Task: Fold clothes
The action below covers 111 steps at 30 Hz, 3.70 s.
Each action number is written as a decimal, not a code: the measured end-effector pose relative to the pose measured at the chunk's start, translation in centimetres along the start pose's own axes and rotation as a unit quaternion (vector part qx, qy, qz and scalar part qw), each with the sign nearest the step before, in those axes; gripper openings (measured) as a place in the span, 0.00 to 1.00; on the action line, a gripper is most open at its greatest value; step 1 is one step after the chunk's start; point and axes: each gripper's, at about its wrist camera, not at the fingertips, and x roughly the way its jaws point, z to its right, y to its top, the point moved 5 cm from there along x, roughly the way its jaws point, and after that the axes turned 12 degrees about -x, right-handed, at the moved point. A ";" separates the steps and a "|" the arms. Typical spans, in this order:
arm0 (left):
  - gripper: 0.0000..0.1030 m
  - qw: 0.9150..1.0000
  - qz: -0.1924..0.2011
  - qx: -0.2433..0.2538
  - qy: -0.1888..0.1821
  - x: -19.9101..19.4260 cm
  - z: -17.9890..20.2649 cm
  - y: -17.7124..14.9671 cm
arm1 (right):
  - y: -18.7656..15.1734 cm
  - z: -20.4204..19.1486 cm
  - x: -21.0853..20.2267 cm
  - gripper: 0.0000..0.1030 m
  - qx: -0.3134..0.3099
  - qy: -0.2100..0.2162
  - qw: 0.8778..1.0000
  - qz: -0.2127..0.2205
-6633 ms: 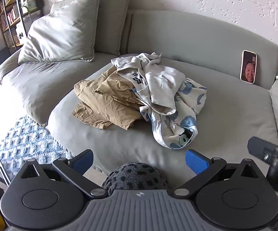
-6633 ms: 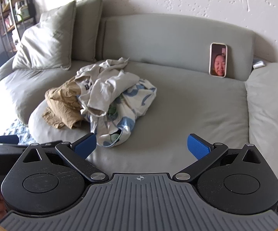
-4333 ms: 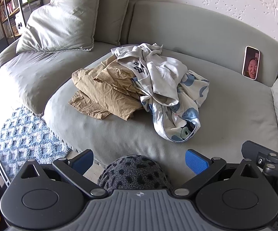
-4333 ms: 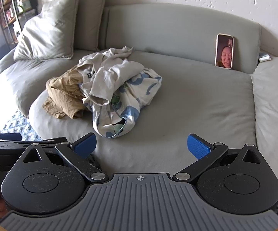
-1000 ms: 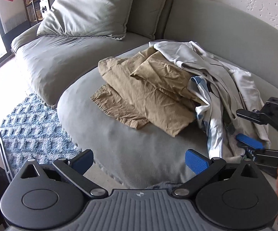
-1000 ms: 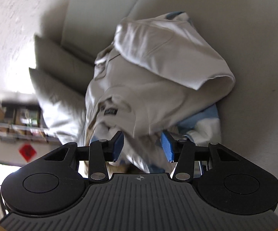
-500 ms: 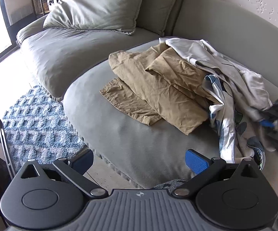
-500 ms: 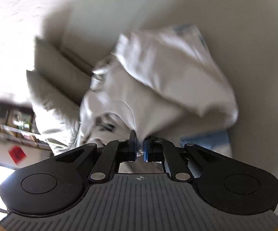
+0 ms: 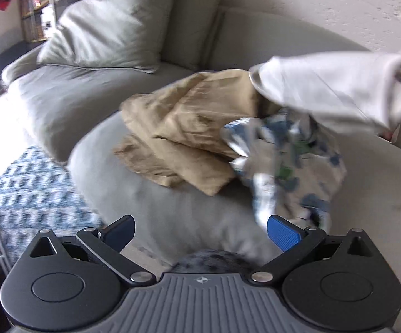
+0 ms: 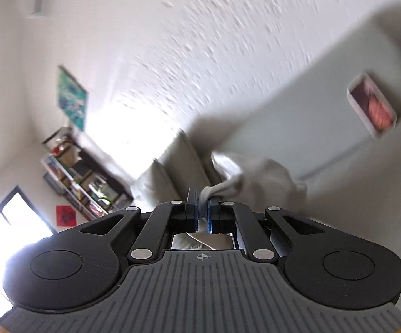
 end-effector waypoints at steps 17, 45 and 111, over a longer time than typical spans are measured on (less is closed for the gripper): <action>0.99 0.987 -0.071 0.135 -0.057 0.6 9.3 -8.1 | -10.8 15.3 -14.2 0.07 0.145 -0.252 0.946 -0.143; 0.59 0.867 -0.369 -0.245 -0.227 4.9 8.5 -16.2 | -12.1 16.6 -16.3 0.12 0.176 -0.238 0.946 -0.130; 0.00 0.857 -0.204 -0.337 -0.333 0.2 0.5 -5.4 | -16.2 13.6 -12.3 0.43 -0.030 -0.327 0.919 -0.217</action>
